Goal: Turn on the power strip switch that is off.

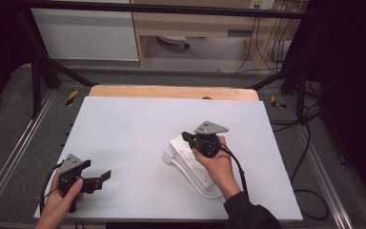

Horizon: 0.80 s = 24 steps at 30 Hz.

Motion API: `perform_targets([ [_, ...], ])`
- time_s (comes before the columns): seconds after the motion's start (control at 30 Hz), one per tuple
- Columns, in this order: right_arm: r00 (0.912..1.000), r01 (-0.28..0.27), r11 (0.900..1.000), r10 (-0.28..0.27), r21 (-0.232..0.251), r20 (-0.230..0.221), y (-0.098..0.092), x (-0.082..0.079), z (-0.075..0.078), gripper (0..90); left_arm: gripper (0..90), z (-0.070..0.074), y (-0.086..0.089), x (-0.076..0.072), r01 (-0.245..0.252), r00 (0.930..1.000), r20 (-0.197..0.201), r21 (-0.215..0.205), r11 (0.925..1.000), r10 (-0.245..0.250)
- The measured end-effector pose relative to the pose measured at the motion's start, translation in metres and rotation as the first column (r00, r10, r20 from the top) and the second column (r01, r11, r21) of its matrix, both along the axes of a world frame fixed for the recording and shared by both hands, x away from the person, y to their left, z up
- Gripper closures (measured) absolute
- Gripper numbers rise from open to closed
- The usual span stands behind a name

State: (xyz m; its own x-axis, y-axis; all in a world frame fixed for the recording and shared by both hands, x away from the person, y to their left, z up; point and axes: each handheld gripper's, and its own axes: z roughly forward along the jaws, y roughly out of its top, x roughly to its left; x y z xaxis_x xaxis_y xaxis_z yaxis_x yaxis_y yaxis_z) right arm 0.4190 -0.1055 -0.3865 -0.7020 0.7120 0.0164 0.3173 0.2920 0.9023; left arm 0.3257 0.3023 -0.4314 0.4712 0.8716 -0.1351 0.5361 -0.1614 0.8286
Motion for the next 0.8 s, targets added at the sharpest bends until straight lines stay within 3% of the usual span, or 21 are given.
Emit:
perform_targets([
  [0.4,0.9991,0.01,1.0,-0.01,-0.007,-0.041,0.001,0.0,-0.006,90.0,6.7,0.0,0.001,0.0,-0.001,1.0,0.003,0.006,1.0,0.0],
  [0.8,0.9939,-0.003,1.0,0.0,-0.028,-0.11,0.009,0.0,-0.014,90.0,6.7,0.0,0.001,0.0,-0.004,1.0,0.001,0.008,1.0,0.004],
])
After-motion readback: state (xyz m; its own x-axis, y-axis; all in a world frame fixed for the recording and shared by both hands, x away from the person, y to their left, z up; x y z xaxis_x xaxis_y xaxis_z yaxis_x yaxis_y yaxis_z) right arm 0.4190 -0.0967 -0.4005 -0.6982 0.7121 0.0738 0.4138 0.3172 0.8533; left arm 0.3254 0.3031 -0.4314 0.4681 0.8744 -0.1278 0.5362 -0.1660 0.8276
